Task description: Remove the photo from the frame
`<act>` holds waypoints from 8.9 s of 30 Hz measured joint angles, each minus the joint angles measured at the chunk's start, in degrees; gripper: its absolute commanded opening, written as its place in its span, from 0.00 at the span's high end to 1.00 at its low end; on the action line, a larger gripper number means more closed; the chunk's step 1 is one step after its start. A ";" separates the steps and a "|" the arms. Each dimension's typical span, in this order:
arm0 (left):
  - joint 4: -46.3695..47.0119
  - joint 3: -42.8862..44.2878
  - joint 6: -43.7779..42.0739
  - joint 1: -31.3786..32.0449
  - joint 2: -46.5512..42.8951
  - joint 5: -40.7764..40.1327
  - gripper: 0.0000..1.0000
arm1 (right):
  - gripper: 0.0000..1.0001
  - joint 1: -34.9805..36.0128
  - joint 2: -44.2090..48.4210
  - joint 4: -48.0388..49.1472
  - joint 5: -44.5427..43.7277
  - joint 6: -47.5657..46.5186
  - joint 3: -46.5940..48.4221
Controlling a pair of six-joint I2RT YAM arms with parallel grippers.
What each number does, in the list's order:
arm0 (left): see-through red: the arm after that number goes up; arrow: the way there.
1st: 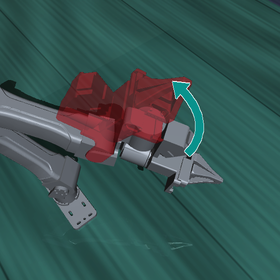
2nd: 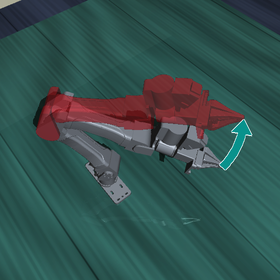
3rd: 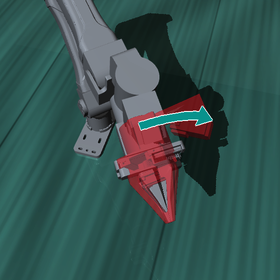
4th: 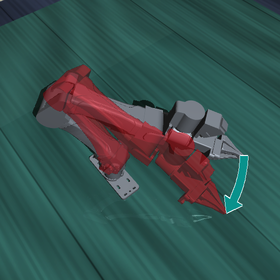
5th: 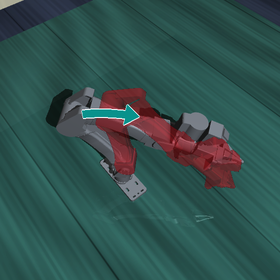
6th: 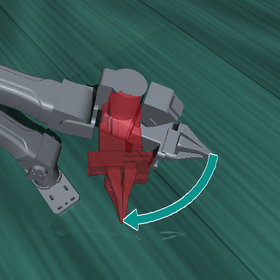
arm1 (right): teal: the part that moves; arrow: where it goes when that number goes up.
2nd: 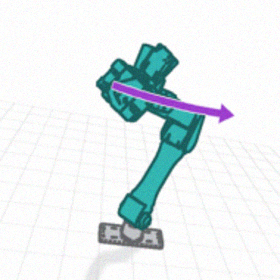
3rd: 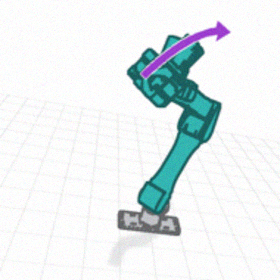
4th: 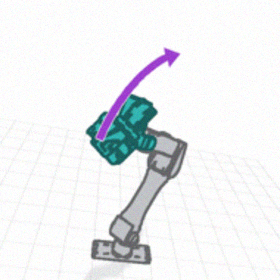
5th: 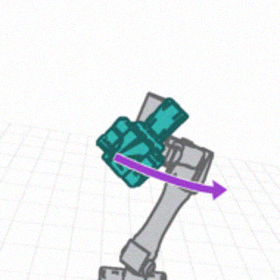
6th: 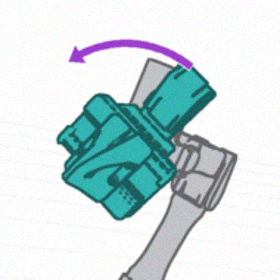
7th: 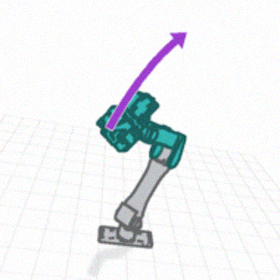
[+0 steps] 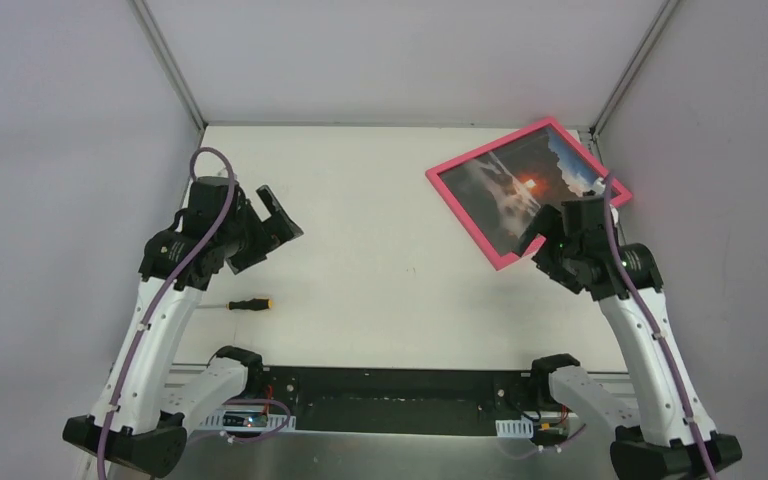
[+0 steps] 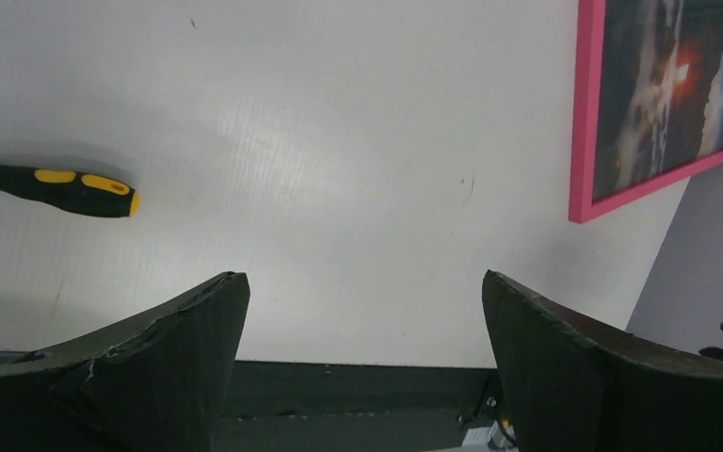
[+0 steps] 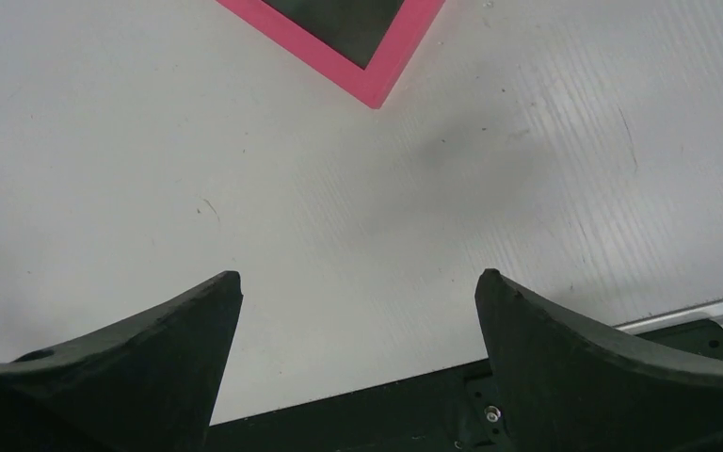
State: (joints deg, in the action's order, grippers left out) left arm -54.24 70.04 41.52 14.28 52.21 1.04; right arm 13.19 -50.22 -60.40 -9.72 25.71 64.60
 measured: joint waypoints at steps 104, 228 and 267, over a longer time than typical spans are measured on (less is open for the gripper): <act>6.93 -13.90 9.09 5.95 2.47 21.18 0.09 | 0.07 55.80 -18.47 22.16 -9.29 7.34 -12.41; 5.86 23.93 -27.67 56.17 53.11 -8.76 0.01 | 1.00 -4.20 -35.87 18.82 23.74 16.28 -13.49; 9.62 27.17 -34.10 67.91 71.63 -45.31 0.51 | 1.00 -4.20 -31.69 12.46 27.32 24.74 -13.16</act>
State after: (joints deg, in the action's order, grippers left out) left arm -44.62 97.21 7.42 82.19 123.83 -44.27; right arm 8.99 -81.91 -47.94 17.61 50.46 51.44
